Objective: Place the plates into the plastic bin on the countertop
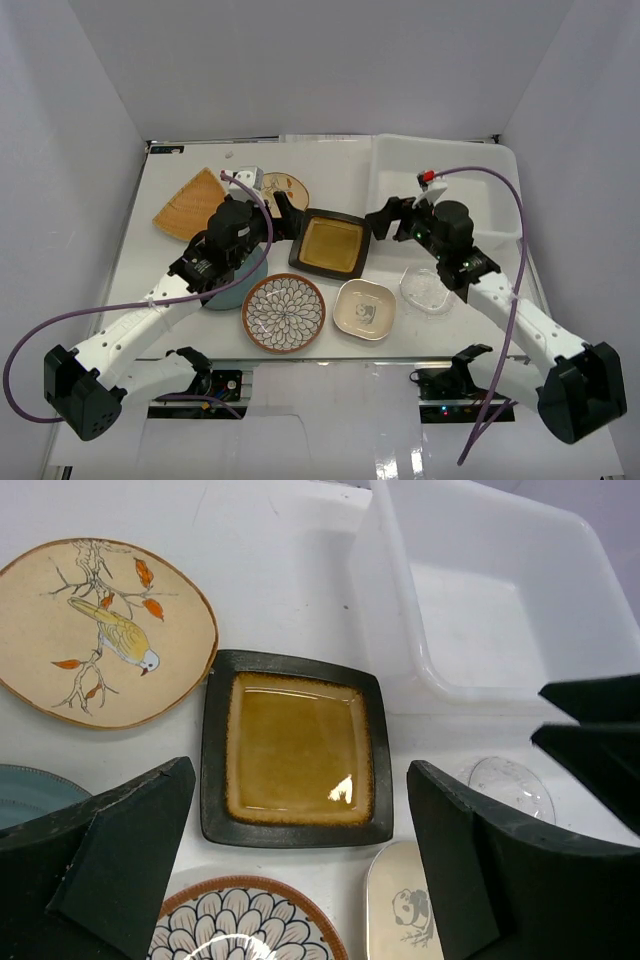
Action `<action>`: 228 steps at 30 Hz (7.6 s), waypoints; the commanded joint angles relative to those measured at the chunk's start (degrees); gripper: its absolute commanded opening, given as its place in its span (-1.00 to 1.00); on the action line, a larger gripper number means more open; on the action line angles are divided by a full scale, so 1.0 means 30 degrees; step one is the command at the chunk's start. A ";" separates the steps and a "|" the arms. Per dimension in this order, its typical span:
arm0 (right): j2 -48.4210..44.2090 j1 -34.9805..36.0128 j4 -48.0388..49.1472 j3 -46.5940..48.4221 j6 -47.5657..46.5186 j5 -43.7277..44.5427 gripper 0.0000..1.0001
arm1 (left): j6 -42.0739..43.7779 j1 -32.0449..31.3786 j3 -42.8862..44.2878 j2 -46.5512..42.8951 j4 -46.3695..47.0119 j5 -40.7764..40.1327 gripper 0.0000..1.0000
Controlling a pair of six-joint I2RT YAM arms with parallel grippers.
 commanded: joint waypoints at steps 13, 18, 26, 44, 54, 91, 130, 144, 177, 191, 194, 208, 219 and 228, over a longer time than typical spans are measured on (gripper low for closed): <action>-0.4771 -0.0044 0.0268 -0.3979 -0.0022 -0.3025 0.28 | -0.4018 0.2650 0.0478 0.1623 -0.0246 -0.0585 0.96; -0.5063 -0.0044 -0.1607 -0.3452 -0.0314 -0.2996 0.14 | -0.7861 1.0585 -0.2040 0.2096 0.2833 0.6477 0.95; -0.4948 -0.0044 -0.1346 -0.3599 -0.0168 -0.4284 0.27 | -0.8624 1.5867 -0.4935 0.1303 0.3010 0.5193 0.76; -0.4217 -0.0014 -0.1141 -0.3775 -0.0402 -0.5134 0.32 | -0.7631 2.3374 -0.4242 1.2985 1.2527 1.2954 0.43; -0.2898 -0.0014 -0.1024 -0.3337 -0.0227 -0.5222 0.33 | -0.7306 2.3403 -0.1867 1.6946 1.3937 1.4979 -0.41; 0.9289 0.2300 0.0117 0.7508 0.2672 -0.5129 0.80 | -0.9331 1.2975 -0.6117 0.3353 1.0485 1.9839 -1.00; 0.6534 -1.1644 0.1349 0.4898 0.3879 -0.3467 -0.85 | -0.5435 0.9166 -0.2308 0.6018 0.4890 1.8117 0.75; 1.2161 -1.1821 0.1495 0.7066 0.1443 -0.4166 -0.03 | 0.0395 0.7876 0.3843 1.2373 -0.1674 1.4360 0.73; 0.3873 -0.7842 0.5246 0.0212 0.5427 -1.0261 1.00 | -0.0392 0.7906 0.3494 1.8441 0.0433 2.0805 -0.11; 0.3052 -0.5993 0.4485 -0.0348 0.5399 -1.0613 1.00 | -0.0450 0.7612 0.2615 1.6309 -0.0445 1.9285 -1.00; 0.3021 -0.5437 0.3491 0.0149 0.4641 -1.0613 1.00 | -0.1035 0.7613 0.2294 1.5019 0.0081 1.9082 -1.00; 0.3255 -0.3736 0.0998 0.1557 0.2615 -1.0907 0.88 | -0.4319 0.7642 -0.0519 0.6175 0.3979 1.6448 -1.00; 0.4279 -0.3237 0.1524 0.1704 0.3258 -1.0027 0.80 | -0.5843 0.8198 -0.0200 0.1689 0.5121 1.4306 -1.00; 0.5891 -0.2125 0.4304 0.1794 0.5626 -1.1488 0.80 | -0.6951 0.8228 0.0594 0.0395 0.6027 1.5562 -1.00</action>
